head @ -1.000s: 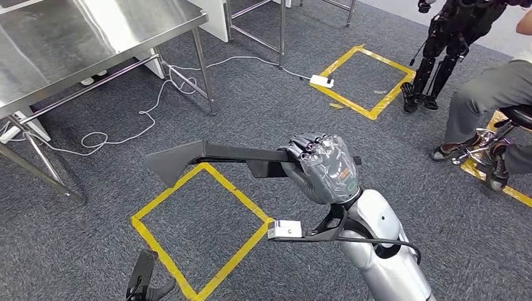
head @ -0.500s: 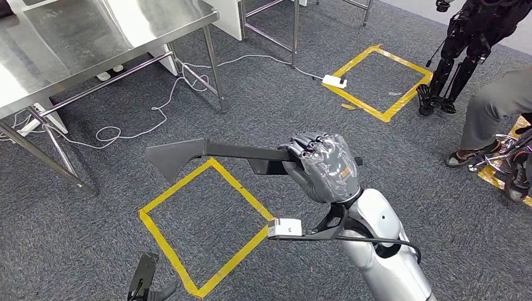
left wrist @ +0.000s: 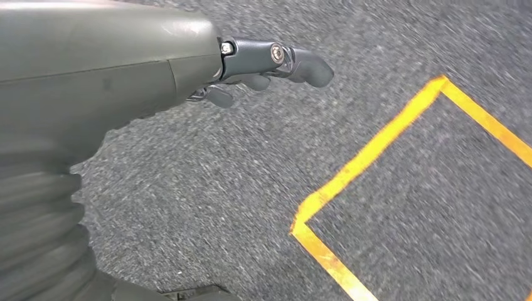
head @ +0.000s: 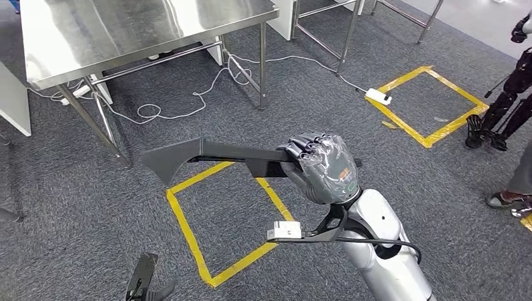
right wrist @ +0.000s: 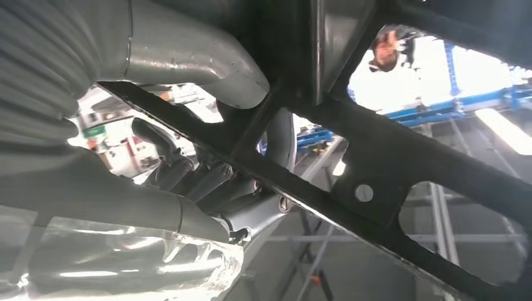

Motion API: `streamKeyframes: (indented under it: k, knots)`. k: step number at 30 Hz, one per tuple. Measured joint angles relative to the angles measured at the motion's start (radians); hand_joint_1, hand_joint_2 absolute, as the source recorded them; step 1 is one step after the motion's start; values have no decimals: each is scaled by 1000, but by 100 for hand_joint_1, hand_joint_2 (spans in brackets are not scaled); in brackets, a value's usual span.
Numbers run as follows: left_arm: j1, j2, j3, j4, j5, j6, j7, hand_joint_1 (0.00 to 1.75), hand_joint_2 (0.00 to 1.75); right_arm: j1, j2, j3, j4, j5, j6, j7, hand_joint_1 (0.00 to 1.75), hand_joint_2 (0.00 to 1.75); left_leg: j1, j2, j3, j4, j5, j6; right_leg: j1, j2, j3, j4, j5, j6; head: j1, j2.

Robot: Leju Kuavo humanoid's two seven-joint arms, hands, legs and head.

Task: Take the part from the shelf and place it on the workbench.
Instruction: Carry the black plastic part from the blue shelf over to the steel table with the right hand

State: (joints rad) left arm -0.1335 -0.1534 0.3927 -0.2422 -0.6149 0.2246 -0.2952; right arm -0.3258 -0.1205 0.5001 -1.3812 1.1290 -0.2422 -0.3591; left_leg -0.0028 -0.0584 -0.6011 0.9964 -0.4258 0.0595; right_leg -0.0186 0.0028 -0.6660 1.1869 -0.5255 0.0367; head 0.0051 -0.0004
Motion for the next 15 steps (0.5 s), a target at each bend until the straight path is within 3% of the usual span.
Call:
streamKeyframes:
  k: [1, 3, 5, 7, 8, 10, 12, 13, 14, 15]
  knots:
    - [0, 0, 2, 0, -1, 0, 0, 0, 175, -1, 0, 0, 0, 0, 0, 0, 166, 175, -1, -10, 0, 3, -2, -3, -2, 14, 33, -72, 29, 6, 0, 0]
    - [0, 0, 5, 0, -1, 0, 1, 0, 175, -2, -1, 1, 1, 0, 0, 0, 166, 175, -5, -26, -7, 10, -5, -12, -5, 32, 73, -162, 62, 4, 0, 0]
    - [3, 0, 8, 0, -2, 0, 3, 0, 175, -3, -2, 3, 2, -1, 0, 0, 166, 175, -4, -34, -14, 13, -4, -20, -4, 28, 77, -173, 67, -7, -1, 0]
    - [5, 1, 9, 0, -2, 0, 5, 0, 175, -6, 0, 4, 2, -2, 0, 0, 166, 175, -2, -19, -20, 25, -15, -29, -8, 21, 81, -176, 70, -17, -1, 0]
    - [5, 1, 10, 0, -2, 0, 5, 0, 175, -7, 2, 4, 2, -3, 0, 0, 166, 175, -1, -1, -31, 51, -32, -35, -12, 18, 83, -177, 70, -23, -4, 0]
    - [4, 1, 10, 0, -3, 0, 6, 0, 175, -7, 3, 4, 2, -6, 0, 0, 166, 175, 5, 37, -83, 161, -91, -48, -13, 11, 87, -178, 68, -33, -9, 0]
    - [3, 1, 10, 0, -3, -1, 7, 0, 175, -5, 3, 4, 2, -6, 0, 0, 166, 175, 14, 51, -144, 277, -132, -58, -12, 4, 87, -178, 67, -37, -10, 0]
    - [4, 1, 11, 0, -3, -3, 8, 0, 175, -4, 3, 4, 2, -6, 0, 0, 166, 175, 18, 53, -156, 294, -127, -61, -12, 1, 88, -178, 66, -37, -10, 0]
    - [4, 1, 11, 0, -3, -5, 8, 0, 175, -4, 3, 4, 2, -6, 0, 0, 166, 175, 20, 55, -147, 269, -103, -62, -12, 0, 89, -178, 65, -37, -11, 0]
    - [3, 1, 11, 0, -4, -8, 9, 0, 175, -4, 4, 5, 2, -6, 0, 0, 166, 175, 22, 56, -118, 209, -67, -60, -13, -1, 91, -178, 63, -35, -11, 0]
